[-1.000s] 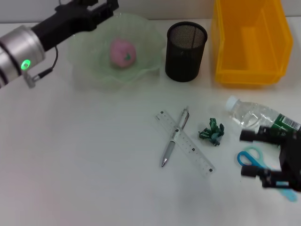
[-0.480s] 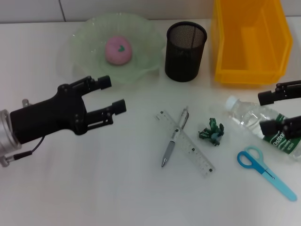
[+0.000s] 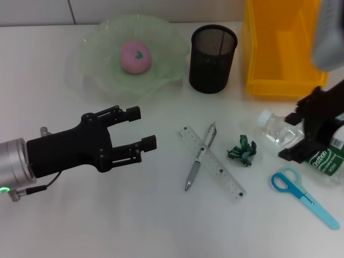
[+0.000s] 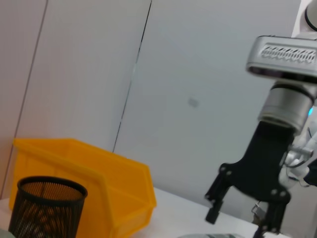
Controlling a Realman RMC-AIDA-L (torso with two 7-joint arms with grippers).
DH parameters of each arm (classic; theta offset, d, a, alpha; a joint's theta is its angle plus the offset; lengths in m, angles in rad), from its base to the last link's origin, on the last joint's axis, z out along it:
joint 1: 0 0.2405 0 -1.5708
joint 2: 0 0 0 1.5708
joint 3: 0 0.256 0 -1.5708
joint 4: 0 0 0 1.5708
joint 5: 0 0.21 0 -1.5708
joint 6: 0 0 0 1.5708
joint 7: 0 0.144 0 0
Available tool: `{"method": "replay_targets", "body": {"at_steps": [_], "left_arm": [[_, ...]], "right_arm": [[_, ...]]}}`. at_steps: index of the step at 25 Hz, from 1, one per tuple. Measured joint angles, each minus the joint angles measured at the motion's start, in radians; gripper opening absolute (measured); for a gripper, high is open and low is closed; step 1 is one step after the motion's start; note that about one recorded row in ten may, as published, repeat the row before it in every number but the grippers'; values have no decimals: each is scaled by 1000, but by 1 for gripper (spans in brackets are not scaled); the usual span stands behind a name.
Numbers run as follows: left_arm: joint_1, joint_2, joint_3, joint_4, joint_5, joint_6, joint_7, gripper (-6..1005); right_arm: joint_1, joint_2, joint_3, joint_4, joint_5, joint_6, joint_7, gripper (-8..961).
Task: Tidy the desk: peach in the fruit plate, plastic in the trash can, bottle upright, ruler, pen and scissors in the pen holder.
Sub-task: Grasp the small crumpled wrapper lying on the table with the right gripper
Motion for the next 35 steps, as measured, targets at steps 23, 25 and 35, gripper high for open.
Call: {"method": "replay_targets", "body": {"at_steps": [23,25,35], "left_arm": [[-33,-10,7,-21,31,-64,-10,793],[-34,-10,5,-24,31,-64,-9,793],[-34,-12,3,-25,31,-69,-1,791]], "right_arm": [[47,4,-268,360,25,414,55,704],[49,4,-271,367,27,422,55,703],[44,4,-293,391,49,471,47,484]]}}
